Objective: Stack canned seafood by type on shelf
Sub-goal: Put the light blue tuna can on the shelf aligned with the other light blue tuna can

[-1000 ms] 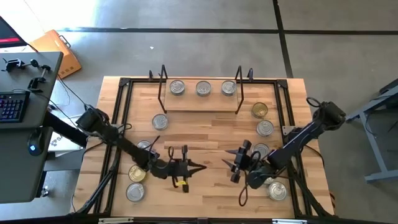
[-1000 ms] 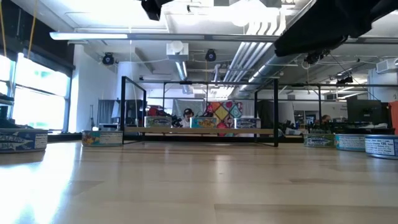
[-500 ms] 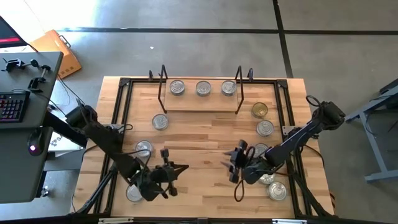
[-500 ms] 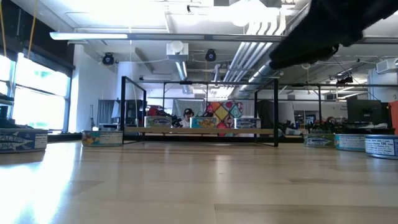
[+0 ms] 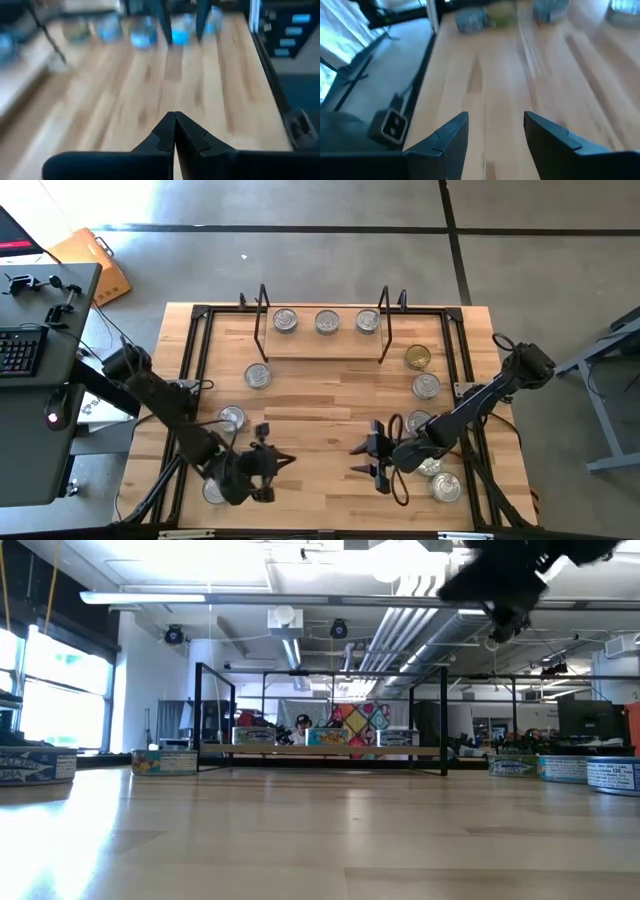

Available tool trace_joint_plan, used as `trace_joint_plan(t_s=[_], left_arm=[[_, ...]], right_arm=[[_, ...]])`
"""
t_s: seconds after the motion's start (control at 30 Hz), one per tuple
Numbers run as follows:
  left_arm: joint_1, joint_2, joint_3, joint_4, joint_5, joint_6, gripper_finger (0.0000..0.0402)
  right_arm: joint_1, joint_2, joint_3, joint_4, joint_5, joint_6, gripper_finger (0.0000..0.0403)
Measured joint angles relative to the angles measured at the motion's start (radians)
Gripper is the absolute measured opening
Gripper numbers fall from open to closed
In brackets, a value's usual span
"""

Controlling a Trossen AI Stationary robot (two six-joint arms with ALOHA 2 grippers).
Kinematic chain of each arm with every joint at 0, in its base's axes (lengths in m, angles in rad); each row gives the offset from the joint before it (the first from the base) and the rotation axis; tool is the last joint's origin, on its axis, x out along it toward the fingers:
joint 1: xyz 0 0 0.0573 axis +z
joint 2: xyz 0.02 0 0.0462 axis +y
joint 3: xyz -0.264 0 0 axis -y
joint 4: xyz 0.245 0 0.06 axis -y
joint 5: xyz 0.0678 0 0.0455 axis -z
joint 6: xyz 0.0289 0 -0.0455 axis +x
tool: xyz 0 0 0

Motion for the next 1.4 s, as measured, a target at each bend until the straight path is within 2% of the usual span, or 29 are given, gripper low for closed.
trace_joint_plan(t_s=[0.13, 0.27, 0.4, 0.47, 0.63, 0.83, 0.97, 1.07, 1.23, 1.4], left_arm=[[-0.05, -0.003, 0.07, -0.462, 0.087, -0.444, 0.0], [-0.102, -0.003, 0.077, -0.758, 0.24, -0.857, 0.0], [-0.167, -0.003, 0.067, -0.893, 0.437, -1.118, 0.0], [-0.206, -0.002, 0.067, -0.909, 0.475, -1.196, 0.0], [-0.277, -0.002, 0.067, -0.86, 0.47, -1.343, 0.0], [-0.302, -0.002, 0.067, -0.864, 0.486, -1.495, 0.0], [-0.278, -0.002, 0.035, -0.927, 0.402, -1.554, 0.0], [-0.245, -0.002, -0.001, -0.899, 0.395, -1.52, 0.0], [-0.191, -0.001, -0.043, -0.843, 0.444, -1.41, 0.0], [-0.161, -0.001, -0.047, -0.83, 0.441, -1.315, 0.0]], right_arm=[[-0.02, 0.0, 0.0, 0.059, 0.013, -0.016, 0.0184], [-0.028, 0.003, 0.0, 0.049, 0.032, -0.016, 0.0184], [-0.029, 0.026, 0.0, 0.052, 0.077, -0.032, 0.0184], [-0.037, 0.04, 0.0, 0.06, 0.08, -0.038, 0.0184], [-0.056, 0.075, 0.0, 0.064, 0.081, 0.005, 0.0184], [-0.063, 0.109, 0.0, 0.093, 0.04, 0.013, 0.0184], [-0.063, 0.104, 0.0, 0.088, -0.071, 0.012, 0.0184], [-0.049, 0.075, 0.0, 0.089, -0.116, 0.021, 0.0184], [0.004, 0.012, 0.0, 0.057, -0.019, 0.016, 0.0184], [0.057, -0.041, 0.001, 0.003, 0.113, 0.015, 0.0184]])
